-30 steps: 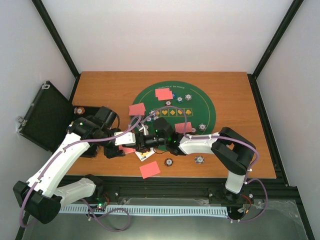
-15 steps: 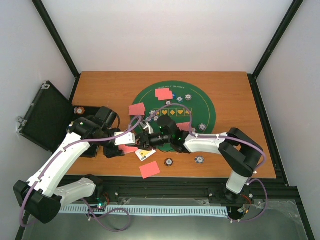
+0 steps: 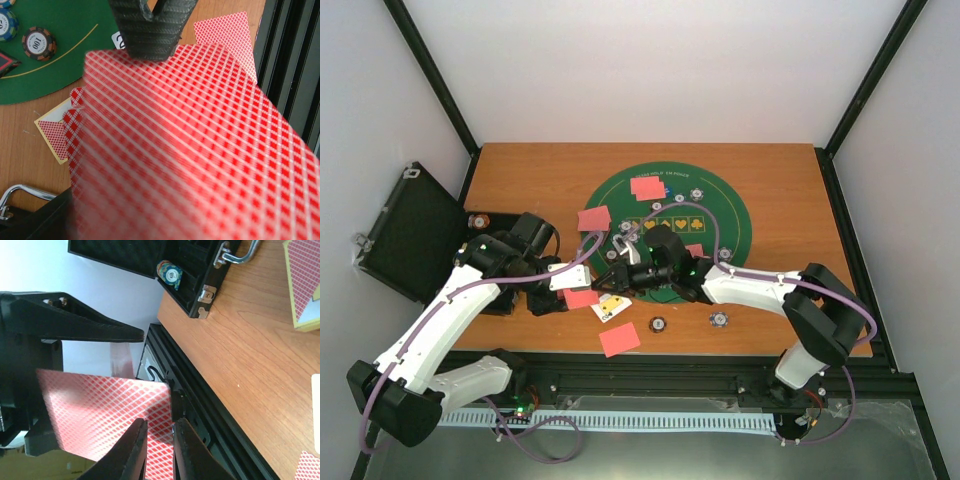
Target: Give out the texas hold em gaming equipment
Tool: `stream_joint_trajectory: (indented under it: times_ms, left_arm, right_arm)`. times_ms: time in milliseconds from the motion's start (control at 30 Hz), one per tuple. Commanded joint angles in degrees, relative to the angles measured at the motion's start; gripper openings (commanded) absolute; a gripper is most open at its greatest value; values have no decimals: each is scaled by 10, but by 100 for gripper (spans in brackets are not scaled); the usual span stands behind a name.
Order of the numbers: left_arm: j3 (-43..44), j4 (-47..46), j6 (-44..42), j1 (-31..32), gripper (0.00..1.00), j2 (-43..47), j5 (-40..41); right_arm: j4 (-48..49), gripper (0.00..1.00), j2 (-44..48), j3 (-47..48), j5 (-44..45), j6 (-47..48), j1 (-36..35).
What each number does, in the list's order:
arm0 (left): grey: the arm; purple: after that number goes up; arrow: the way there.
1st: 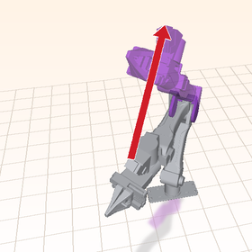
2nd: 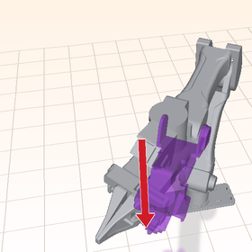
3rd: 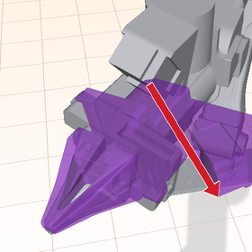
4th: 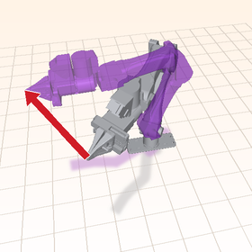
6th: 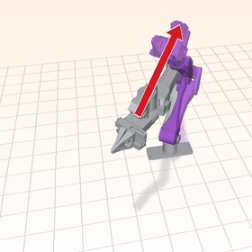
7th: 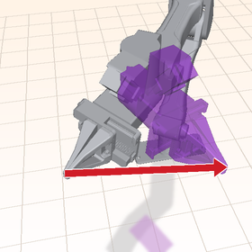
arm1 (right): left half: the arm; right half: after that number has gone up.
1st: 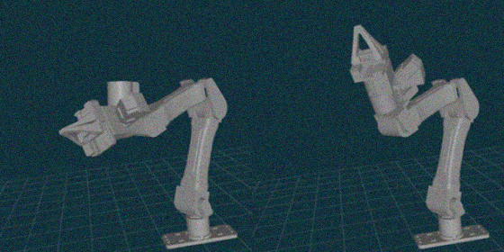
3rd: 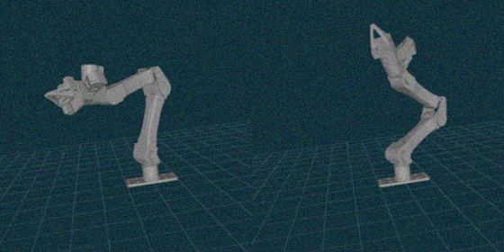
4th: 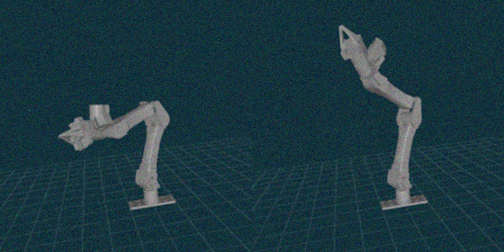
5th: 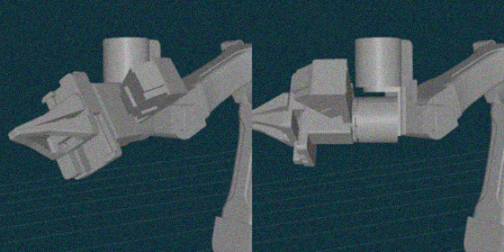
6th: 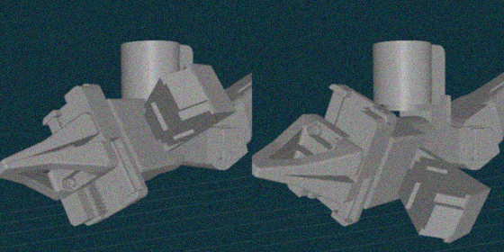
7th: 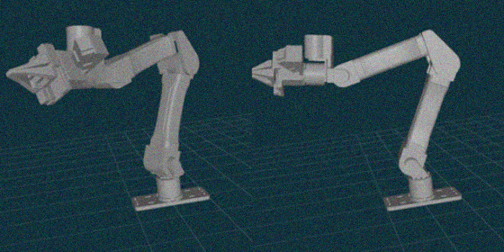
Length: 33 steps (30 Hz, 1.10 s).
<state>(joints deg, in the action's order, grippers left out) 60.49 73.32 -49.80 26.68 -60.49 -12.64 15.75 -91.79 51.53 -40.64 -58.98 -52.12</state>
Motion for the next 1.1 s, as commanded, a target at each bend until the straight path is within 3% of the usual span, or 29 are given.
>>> stream_joint_trajectory:
  times_ms: [0, 100, 267, 467, 700, 933, 1067]
  left_arm:
    - [14, -7, -14, 0, 21, 5, -2]
    - [9, -9, -15, 0, 21, 7, 2]
    - [5, -11, -14, 0, 22, 10, 3]
    - [8, -12, -13, 0, 22, 8, 1]
    - [2, -19, -15, 0, 22, 7, 9]
    - [7, -41, -14, 0, 22, -18, 17]
    - [30, -58, -12, 0, 19, -70, 27]
  right_arm:
    - [-19, 15, 19, -8, 11, 5, 3]
    - [-15, 12, 30, -10, 13, -1, 4]
    - [1, 17, 43, -19, 13, -12, 7]
    - [31, 3, 52, -38, 15, -37, 7]
    - [79, 3, 79, -74, 14, -74, 19]
    - [64, 3, 117, -92, 8, -87, 64]
    - [-28, 3, 137, -85, -4, -35, 125]
